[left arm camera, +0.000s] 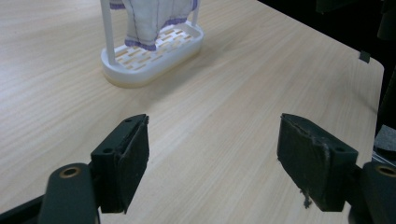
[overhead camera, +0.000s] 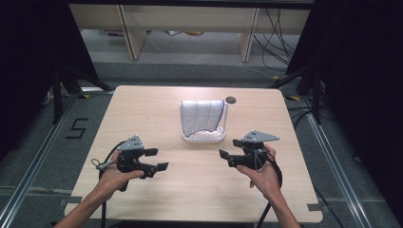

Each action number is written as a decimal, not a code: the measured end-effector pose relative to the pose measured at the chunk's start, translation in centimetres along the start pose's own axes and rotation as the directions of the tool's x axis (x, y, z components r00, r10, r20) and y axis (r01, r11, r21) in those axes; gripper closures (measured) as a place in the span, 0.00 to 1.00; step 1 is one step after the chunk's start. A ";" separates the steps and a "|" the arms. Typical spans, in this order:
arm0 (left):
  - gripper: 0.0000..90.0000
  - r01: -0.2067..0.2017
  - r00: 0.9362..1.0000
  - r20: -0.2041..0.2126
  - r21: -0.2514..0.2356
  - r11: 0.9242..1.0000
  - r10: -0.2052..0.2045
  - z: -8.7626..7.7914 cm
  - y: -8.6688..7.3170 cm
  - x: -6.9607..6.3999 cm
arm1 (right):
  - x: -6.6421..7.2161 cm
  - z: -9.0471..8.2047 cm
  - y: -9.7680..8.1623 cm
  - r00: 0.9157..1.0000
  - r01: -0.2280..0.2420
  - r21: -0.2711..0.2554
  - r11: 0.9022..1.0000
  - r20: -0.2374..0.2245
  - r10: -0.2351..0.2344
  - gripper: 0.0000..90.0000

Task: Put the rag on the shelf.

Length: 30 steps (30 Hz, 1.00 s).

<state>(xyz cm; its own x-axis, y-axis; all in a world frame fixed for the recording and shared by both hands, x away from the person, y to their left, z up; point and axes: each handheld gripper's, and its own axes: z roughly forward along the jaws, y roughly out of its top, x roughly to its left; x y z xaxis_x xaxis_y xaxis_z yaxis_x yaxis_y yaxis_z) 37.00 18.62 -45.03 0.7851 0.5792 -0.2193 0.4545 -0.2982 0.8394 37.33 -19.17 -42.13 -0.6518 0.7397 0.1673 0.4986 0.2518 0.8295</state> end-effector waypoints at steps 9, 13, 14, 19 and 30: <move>0.27 -0.007 1.000 -0.003 0.003 1.000 0.007 -0.3 -1.5 -0.8 | 0.7 0.1 -2.2 1.000 0.010 0.033 0.999 0.000 -0.010 0.34; 0.26 -0.017 1.000 0.012 0.018 1.000 0.017 -0.5 -1.9 -1.0 | 0.9 0.2 -2.8 1.000 0.016 0.042 0.999 -0.013 -0.015 0.33; 0.26 -0.015 1.000 0.008 0.020 1.000 0.015 -0.5 -2.0 -1.1 | 0.9 0.2 -2.8 1.000 0.016 0.042 0.999 -0.013 -0.015 0.33; 0.25 -0.010 1.000 0.010 0.020 1.000 0.010 -0.8 -2.6 -1.4 | 1.4 0.3 -3.5 1.000 0.014 0.061 0.998 -0.024 -0.013 0.32; 0.25 -0.014 1.000 0.012 0.020 1.000 0.014 -1.4 -4.0 -2.0 | 2.1 0.4 -5.6 0.999 0.029 0.102 0.994 -0.028 -0.026 0.26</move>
<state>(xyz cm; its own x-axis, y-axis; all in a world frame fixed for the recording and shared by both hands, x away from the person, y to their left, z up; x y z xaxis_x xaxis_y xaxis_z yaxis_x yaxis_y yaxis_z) 33.05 19.70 -47.29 0.7963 0.5659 -0.2136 0.4518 -0.3215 0.8322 33.42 -18.81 -46.60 -0.6806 0.7149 0.1603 0.5352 0.3357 0.7751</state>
